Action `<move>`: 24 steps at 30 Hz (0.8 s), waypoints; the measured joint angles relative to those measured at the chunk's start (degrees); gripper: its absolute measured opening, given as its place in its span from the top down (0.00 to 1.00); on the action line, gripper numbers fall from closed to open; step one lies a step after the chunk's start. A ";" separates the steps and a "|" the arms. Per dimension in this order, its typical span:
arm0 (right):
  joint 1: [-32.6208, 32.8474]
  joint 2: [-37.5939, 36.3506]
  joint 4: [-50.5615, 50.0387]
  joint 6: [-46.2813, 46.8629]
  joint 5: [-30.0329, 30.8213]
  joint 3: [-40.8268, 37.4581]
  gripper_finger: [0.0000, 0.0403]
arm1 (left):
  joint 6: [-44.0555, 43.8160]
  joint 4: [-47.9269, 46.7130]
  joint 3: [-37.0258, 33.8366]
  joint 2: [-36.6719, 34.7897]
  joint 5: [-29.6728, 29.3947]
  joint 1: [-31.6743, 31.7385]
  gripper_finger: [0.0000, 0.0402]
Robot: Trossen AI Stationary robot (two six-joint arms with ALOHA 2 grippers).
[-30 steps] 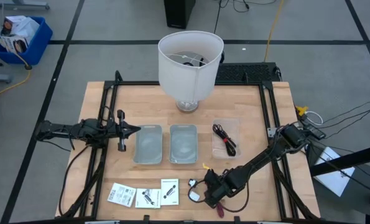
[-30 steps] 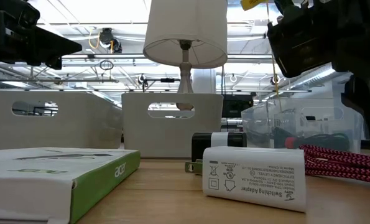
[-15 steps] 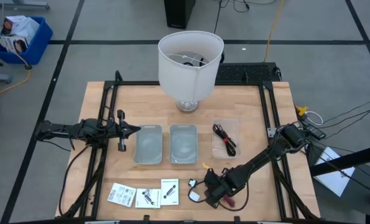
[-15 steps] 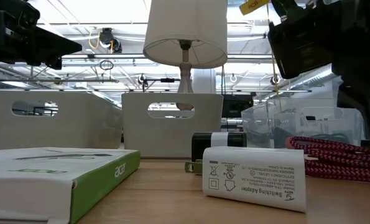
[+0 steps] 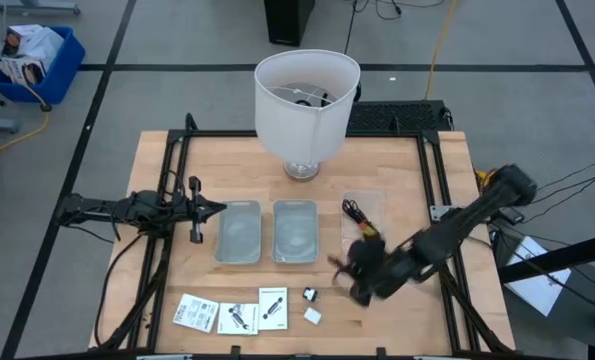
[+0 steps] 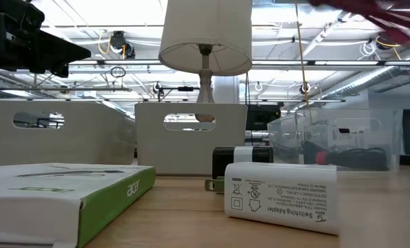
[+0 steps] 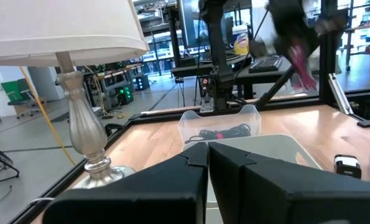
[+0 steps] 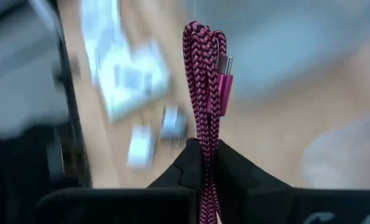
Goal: Pick and place items into bin
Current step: Put the pink and black charger cable into the transparent bin
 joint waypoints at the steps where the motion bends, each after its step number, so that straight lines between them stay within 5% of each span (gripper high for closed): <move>1: -0.46 -2.17 -1.00 -1.86 3.73 0.13 0.97 | -0.01 0.00 0.00 0.00 0.00 0.00 0.95; 10: -8.49 -7.98 -13.91 -8.12 19.89 -1.63 0.97 | -0.07 -0.25 0.00 0.00 0.00 0.00 0.95; 24: -21.14 -7.13 4.29 -8.47 8.47 -24.21 0.97 | -0.42 -0.43 0.00 0.00 0.01 0.00 0.95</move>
